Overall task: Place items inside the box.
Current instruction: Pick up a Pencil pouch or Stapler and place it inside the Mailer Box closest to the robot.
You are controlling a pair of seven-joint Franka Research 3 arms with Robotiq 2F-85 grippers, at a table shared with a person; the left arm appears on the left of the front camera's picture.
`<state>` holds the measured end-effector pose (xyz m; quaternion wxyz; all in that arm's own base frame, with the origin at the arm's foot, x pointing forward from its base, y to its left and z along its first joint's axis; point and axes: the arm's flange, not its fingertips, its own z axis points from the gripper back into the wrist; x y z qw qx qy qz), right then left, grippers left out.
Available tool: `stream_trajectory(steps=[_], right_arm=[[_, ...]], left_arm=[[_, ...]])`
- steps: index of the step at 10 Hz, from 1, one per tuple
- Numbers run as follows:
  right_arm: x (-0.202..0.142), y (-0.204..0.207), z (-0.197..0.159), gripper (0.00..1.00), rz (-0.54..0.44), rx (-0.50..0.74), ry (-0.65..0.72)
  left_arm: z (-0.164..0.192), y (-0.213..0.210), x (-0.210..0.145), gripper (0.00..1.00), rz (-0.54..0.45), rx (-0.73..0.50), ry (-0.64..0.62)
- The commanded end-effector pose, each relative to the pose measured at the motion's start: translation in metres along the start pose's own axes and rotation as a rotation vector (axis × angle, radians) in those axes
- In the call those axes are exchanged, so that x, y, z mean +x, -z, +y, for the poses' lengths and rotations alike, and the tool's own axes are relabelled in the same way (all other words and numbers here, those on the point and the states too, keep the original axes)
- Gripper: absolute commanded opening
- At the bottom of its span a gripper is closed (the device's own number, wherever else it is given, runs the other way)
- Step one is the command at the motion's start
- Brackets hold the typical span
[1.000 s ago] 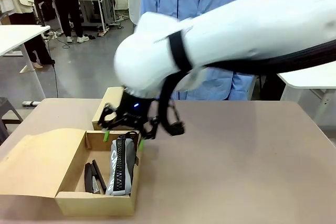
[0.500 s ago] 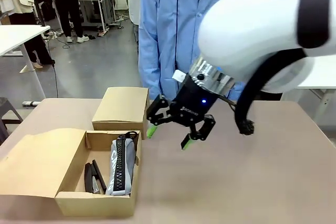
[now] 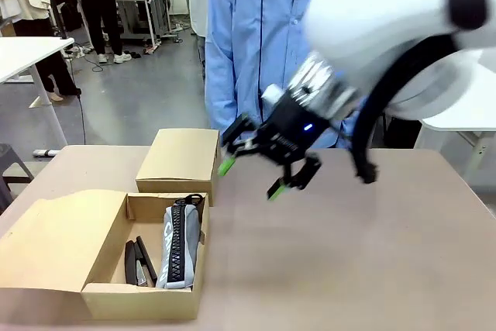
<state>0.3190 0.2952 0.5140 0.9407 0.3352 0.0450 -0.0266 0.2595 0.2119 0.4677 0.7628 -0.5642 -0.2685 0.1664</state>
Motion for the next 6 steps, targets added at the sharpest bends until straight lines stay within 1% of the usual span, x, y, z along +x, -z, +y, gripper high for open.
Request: stream_trajectory(steps=[1, 2, 3, 4, 5, 6], right_arm=[[-0.027, -0.097, -0.089, 1.00, 0.061, 0.267, 0.006], [-0.032, -0.126, -0.139, 1.00, 0.168, 0.387, -0.028], [-0.037, -0.143, -0.191, 1.00, 0.201, 0.512, -0.033], [-0.045, -0.151, -0.240, 1.00, 0.135, 0.620, 0.060], [-0.054, -0.151, -0.287, 1.00, 0.088, 0.772, 0.083], [-0.057, -0.142, -0.319, 1.00, 0.065, 0.862, 0.142]], left_arm=[[-0.001, 0.000, -0.001, 1.00, -0.007, -0.022, 0.015], [-0.001, 0.000, -0.001, 1.00, -0.007, -0.022, 0.015], [-0.001, 0.000, -0.001, 1.00, -0.007, -0.022, 0.015], [-0.001, 0.000, -0.001, 1.00, -0.007, -0.022, 0.015], [-0.001, 0.000, -0.001, 1.00, -0.007, -0.022, 0.015], [-0.001, 0.000, -0.001, 1.00, -0.007, -0.022, 0.015]])
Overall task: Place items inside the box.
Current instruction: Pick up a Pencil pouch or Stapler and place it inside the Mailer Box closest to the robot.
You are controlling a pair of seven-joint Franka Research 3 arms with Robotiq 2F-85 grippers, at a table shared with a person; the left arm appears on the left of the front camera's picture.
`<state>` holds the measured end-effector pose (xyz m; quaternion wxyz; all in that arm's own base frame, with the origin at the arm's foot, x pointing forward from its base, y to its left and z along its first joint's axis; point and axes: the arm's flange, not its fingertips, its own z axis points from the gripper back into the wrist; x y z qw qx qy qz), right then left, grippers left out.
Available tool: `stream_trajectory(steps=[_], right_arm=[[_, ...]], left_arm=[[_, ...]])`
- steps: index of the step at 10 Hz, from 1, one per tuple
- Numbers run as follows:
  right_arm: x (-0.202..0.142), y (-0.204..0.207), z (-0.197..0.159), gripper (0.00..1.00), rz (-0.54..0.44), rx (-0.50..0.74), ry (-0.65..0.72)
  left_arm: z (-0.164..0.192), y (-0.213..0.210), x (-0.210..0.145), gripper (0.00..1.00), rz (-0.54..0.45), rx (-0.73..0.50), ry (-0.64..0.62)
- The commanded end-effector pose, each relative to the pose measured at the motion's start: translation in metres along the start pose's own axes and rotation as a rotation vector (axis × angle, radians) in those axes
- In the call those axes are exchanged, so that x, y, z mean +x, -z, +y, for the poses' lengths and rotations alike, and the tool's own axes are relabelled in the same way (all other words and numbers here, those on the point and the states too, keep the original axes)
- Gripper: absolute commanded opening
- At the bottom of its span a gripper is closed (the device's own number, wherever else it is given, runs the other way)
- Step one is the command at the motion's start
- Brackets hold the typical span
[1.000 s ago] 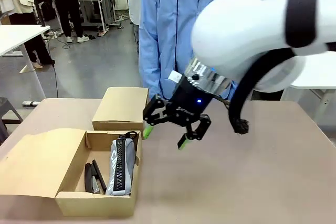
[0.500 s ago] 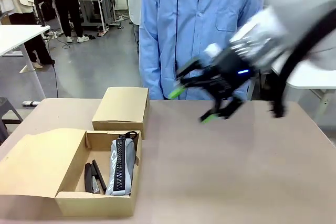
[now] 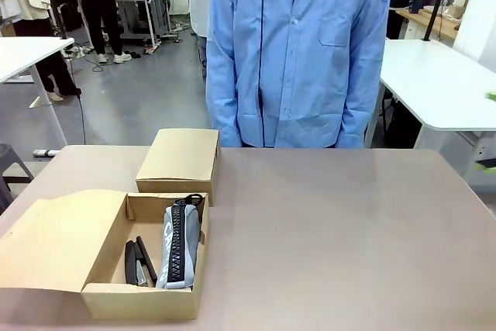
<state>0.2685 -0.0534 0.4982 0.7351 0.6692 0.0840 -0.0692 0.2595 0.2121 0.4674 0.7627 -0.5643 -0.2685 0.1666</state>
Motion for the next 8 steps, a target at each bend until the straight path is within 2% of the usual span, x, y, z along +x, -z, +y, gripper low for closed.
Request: stream_trajectory(steps=[1, 2, 3, 4, 8], right_arm=[[-0.005, 0.017, -0.094, 1.00, -0.060, 0.111, 0.098], [-0.001, 0.019, -0.102, 1.00, -0.071, 0.126, 0.105], [0.012, 0.033, -0.095, 1.00, -0.142, 0.038, 0.165], [0.021, -0.045, -0.064, 1.00, -0.076, 0.120, 0.114], [0.021, -0.045, -0.064, 1.00, -0.076, 0.120, 0.114]], left_arm=[[-0.001, 0.000, 0.000, 1.00, -0.007, -0.022, 0.016], [-0.001, 0.000, 0.000, 1.00, -0.007, -0.022, 0.016], [-0.001, 0.000, 0.000, 1.00, -0.007, -0.022, 0.016], [-0.001, 0.000, 0.000, 1.00, -0.007, -0.022, 0.016], [-0.001, 0.000, 0.000, 1.00, -0.007, -0.022, 0.016]])
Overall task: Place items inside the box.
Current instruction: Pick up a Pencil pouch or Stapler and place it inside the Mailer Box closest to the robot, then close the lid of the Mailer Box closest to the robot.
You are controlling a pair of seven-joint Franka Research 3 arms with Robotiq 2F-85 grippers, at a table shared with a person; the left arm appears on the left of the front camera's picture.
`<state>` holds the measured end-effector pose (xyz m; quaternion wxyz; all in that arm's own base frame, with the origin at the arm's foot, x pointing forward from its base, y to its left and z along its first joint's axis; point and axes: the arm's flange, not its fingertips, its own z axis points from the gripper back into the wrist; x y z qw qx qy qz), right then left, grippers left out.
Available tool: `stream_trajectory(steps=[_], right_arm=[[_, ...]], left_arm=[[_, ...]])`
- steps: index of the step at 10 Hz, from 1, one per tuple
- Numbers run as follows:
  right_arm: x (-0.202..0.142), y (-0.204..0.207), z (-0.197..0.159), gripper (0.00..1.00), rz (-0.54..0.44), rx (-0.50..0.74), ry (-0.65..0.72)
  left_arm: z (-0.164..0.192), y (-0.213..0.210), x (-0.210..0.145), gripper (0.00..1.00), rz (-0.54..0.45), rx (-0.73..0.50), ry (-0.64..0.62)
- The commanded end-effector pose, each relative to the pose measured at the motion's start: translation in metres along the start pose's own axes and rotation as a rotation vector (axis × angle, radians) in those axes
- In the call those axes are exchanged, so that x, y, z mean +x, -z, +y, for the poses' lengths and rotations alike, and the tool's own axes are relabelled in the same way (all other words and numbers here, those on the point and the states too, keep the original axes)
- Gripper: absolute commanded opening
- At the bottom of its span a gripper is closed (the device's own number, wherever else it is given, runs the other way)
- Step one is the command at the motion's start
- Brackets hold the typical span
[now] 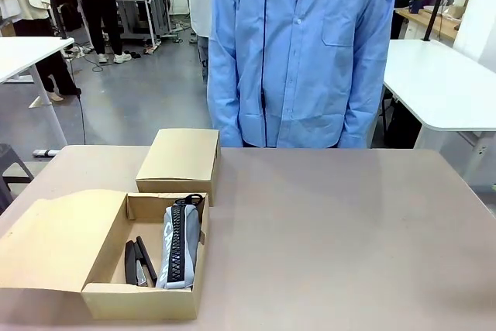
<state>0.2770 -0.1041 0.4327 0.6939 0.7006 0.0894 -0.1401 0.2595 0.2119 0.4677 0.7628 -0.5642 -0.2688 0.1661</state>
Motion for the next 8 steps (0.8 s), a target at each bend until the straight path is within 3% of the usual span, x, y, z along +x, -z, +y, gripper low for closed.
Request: stream_trajectory(steps=[1, 8], right_arm=[[-0.0014, -0.0002, 0.0029, 1.00, 0.000, 0.007, 0.003], [-0.0014, -0.0002, 0.0029, 1.00, 0.000, 0.007, 0.003]], left_arm=[[-0.0008, 0.0004, -0.0005, 1.00, -0.007, -0.021, 0.015], [0.0000, 0.0000, 0.0000, 1.00, 0.000, 0.000, 0.000]])
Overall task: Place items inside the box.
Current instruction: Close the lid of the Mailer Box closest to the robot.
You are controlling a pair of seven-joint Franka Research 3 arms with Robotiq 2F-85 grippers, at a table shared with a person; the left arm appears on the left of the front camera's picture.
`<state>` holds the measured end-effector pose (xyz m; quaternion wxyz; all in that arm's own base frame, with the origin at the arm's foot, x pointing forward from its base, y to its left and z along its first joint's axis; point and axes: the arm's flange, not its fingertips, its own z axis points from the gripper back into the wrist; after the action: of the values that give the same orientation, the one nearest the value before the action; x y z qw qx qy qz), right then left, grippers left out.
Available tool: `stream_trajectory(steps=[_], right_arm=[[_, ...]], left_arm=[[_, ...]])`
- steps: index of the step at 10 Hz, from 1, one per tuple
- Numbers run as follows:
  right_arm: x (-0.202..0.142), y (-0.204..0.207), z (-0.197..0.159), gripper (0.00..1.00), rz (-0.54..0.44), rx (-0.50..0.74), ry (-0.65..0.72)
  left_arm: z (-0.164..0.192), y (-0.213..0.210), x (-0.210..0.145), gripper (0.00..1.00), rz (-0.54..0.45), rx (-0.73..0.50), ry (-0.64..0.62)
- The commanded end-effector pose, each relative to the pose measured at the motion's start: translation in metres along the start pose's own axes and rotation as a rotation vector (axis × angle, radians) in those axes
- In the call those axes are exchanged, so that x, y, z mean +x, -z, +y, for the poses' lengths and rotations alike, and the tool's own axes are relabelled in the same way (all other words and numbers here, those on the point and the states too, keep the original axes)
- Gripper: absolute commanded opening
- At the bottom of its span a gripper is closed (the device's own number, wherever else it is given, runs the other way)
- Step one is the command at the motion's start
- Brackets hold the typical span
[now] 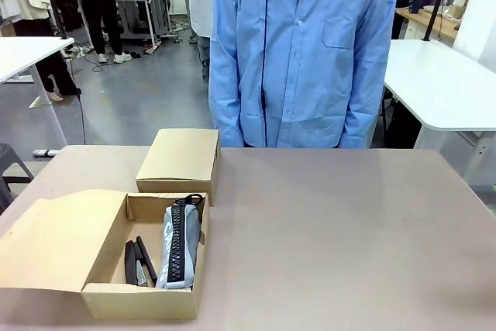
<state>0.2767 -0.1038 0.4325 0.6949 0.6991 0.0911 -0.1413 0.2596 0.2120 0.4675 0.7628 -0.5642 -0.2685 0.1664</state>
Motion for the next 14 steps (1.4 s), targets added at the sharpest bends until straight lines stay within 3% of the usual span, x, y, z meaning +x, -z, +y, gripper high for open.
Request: stream_trajectory(steps=[1, 3, 4, 7, 8, 9, 10, 11, 12, 14], right_arm=[[-0.001, -0.001, 0.003, 1.00, 0.000, 0.011, -0.001], [-0.001, -0.001, 0.003, 1.00, 0.000, 0.011, -0.001], [-0.001, -0.001, 0.003, 1.00, 0.000, 0.011, -0.001], [-0.001, -0.001, 0.003, 1.00, 0.000, 0.011, -0.001], [-0.001, -0.001, 0.003, 1.00, 0.000, 0.011, -0.001], [-0.001, -0.001, 0.003, 1.00, 0.000, 0.011, -0.001], [-0.001, -0.001, 0.003, 1.00, 0.000, 0.011, -0.001], [-0.001, -0.001, 0.003, 1.00, 0.000, 0.011, -0.001], [-0.001, -0.001, 0.003, 1.00, 0.000, 0.011, -0.001], [-0.001, -0.001, 0.003, 1.00, 0.000, 0.011, -0.001]], left_arm=[[-0.022, 0.008, -0.005, 1.00, -0.098, 0.046, 0.322], [-0.035, 0.057, -0.028, 1.00, 0.062, 0.086, 0.886], [-0.038, 0.078, -0.046, 1.00, 0.147, 0.104, 1.101], [-0.013, 0.110, -0.084, 1.00, 0.282, 0.035, 1.470], [0.004, 0.114, -0.091, 1.00, 0.292, 0.014, 1.543], [0.024, 0.115, -0.098, 1.00, 0.337, -0.028, 1.535], [0.038, 0.120, -0.098, 1.00, 0.358, 0.036, 1.474], [0.027, 0.124, -0.075, 1.00, 0.294, 0.402, 1.452], [-0.026, 0.105, -0.008, 1.00, 0.428, 0.037, 1.461], [-0.026, 0.105, -0.008, 1.00, 0.428, 0.037, 1.461]])
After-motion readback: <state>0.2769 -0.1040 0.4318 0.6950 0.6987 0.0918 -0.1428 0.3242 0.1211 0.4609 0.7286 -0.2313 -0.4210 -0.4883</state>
